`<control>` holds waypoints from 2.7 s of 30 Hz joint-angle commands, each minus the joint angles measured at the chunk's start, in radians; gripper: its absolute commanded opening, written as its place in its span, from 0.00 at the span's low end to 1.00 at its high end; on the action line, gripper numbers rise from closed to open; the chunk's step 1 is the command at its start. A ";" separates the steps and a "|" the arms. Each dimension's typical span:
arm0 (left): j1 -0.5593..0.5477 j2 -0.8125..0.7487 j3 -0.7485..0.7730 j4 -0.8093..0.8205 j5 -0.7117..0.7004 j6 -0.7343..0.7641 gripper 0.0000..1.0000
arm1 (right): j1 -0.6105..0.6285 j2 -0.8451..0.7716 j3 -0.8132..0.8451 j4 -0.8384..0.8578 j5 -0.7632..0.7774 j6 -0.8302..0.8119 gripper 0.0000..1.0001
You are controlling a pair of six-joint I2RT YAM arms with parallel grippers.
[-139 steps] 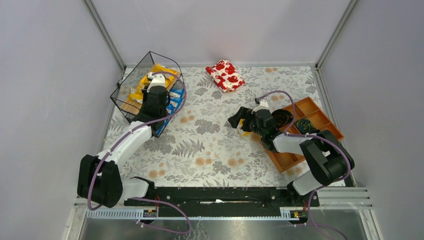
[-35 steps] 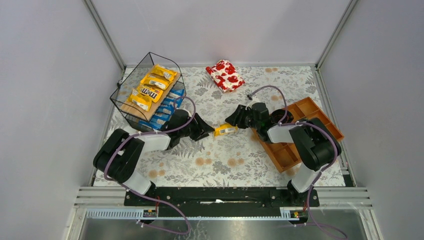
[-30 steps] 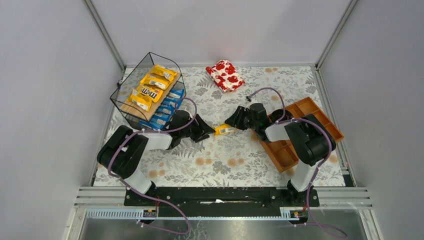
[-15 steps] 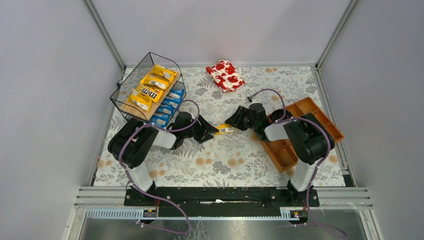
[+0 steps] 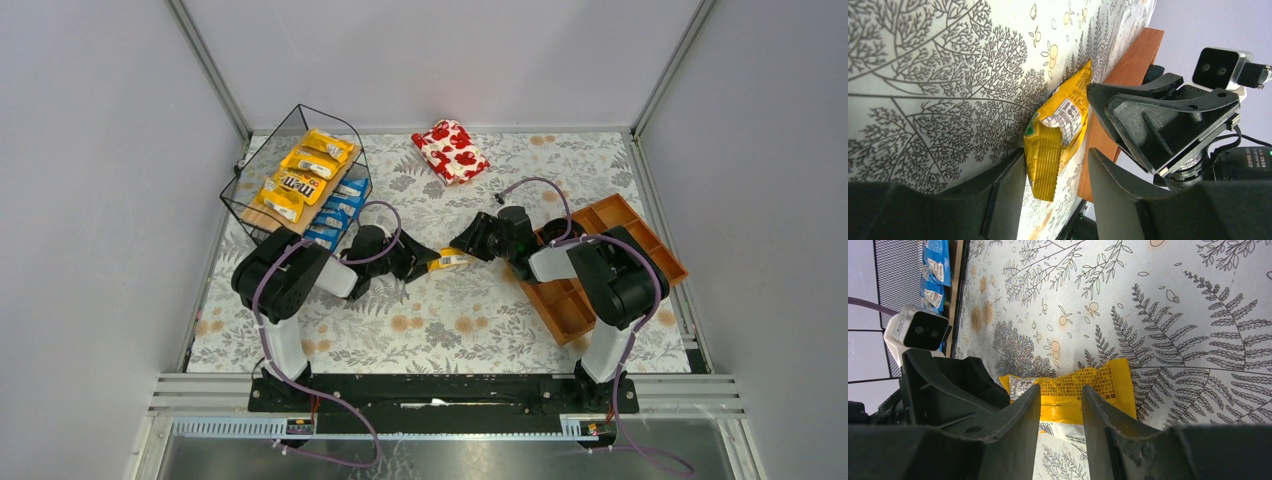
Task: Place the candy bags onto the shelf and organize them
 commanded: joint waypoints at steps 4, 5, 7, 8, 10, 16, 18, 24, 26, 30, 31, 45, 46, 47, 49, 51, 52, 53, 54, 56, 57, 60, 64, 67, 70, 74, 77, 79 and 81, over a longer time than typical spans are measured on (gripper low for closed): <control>0.000 0.072 0.024 0.121 -0.035 -0.014 0.52 | -0.010 0.004 0.014 0.008 -0.003 0.006 0.43; 0.000 0.083 0.026 0.131 -0.033 -0.019 0.51 | -0.010 0.005 0.015 0.009 -0.005 0.006 0.43; 0.000 0.101 0.024 0.174 -0.027 -0.033 0.48 | -0.012 0.005 0.013 0.012 -0.007 0.007 0.43; 0.000 0.107 0.023 0.189 -0.024 -0.038 0.46 | -0.011 0.006 0.013 0.013 -0.008 0.007 0.43; 0.000 0.106 0.020 0.200 -0.022 -0.036 0.43 | -0.013 0.007 0.013 0.016 -0.012 0.007 0.43; 0.000 0.034 0.041 0.088 -0.040 0.067 0.35 | -0.013 0.005 0.014 0.020 -0.023 -0.002 0.59; 0.000 -0.017 0.054 0.017 -0.058 0.121 0.33 | -0.013 0.000 0.015 0.019 -0.026 -0.011 0.68; -0.001 -0.177 0.126 -0.269 -0.141 0.336 0.30 | -0.013 -0.043 -0.014 0.056 -0.036 -0.047 0.86; -0.001 -0.236 0.148 -0.365 -0.177 0.404 0.30 | -0.013 -0.072 -0.032 0.064 -0.023 -0.063 0.89; -0.001 -0.363 0.192 -0.563 -0.253 0.538 0.29 | -0.013 -0.141 -0.074 0.070 0.035 -0.086 0.96; -0.001 -0.396 0.204 -0.604 -0.270 0.568 0.28 | -0.014 -0.156 -0.086 0.073 0.053 -0.088 0.98; -0.003 -0.729 0.547 -1.175 -0.596 1.021 0.25 | -0.017 -0.180 -0.108 0.088 0.077 -0.088 1.00; -0.003 -0.746 0.587 -1.209 -0.627 1.057 0.25 | -0.017 -0.178 -0.108 0.089 0.074 -0.087 1.00; -0.003 -0.761 0.642 -1.251 -0.657 1.108 0.25 | -0.017 -0.175 -0.106 0.091 0.071 -0.085 1.00; -0.003 -0.789 0.712 -1.298 -0.720 1.179 0.23 | -0.017 -0.171 -0.105 0.093 0.066 -0.086 1.00; -0.003 -0.810 0.765 -1.332 -0.787 1.244 0.20 | -0.018 -0.169 -0.103 0.094 0.064 -0.084 1.00; -0.004 -0.817 0.783 -1.344 -0.826 1.273 0.19 | -0.018 -0.168 -0.104 0.095 0.063 -0.084 1.00; -0.004 -0.822 0.797 -1.355 -0.868 1.302 0.19 | -0.017 -0.167 -0.103 0.094 0.062 -0.083 1.00; -0.004 -0.827 0.802 -1.358 -0.914 1.327 0.19 | -0.017 -0.167 -0.103 0.096 0.063 -0.083 1.00; -0.004 -0.833 0.799 -1.358 -1.015 1.383 0.18 | -0.017 -0.165 -0.102 0.098 0.061 -0.082 1.00; -0.004 -0.831 0.795 -1.356 -1.070 1.408 0.19 | -0.018 -0.163 -0.102 0.099 0.060 -0.081 1.00; -0.004 -0.814 0.754 -1.319 -1.240 1.493 0.20 | -0.017 -0.157 -0.101 0.101 0.056 -0.080 1.00; -0.018 -0.817 0.668 -1.236 -1.361 1.585 0.20 | -0.017 -0.151 -0.099 0.105 0.052 -0.076 1.00; -0.018 -0.856 0.553 -1.102 -1.394 1.698 0.19 | -0.017 -0.151 -0.098 0.106 0.050 -0.074 1.00; -0.018 -0.901 0.426 -0.964 -1.401 1.777 0.17 | -0.017 -0.152 -0.099 0.107 0.049 -0.075 1.00; -0.005 -0.949 0.299 -0.832 -1.379 1.812 0.18 | -0.017 -0.153 -0.101 0.109 0.047 -0.075 1.00; 0.012 -0.966 0.225 -0.729 -1.364 1.844 0.20 | -0.017 -0.154 -0.104 0.111 0.047 -0.073 1.00; 0.022 -0.975 0.182 -0.666 -1.361 1.864 0.21 | -0.017 -0.156 -0.104 0.112 0.044 -0.073 1.00; 0.043 -0.977 0.159 -0.635 -1.339 1.865 0.23 | -0.019 -0.158 -0.107 0.115 0.044 -0.073 1.00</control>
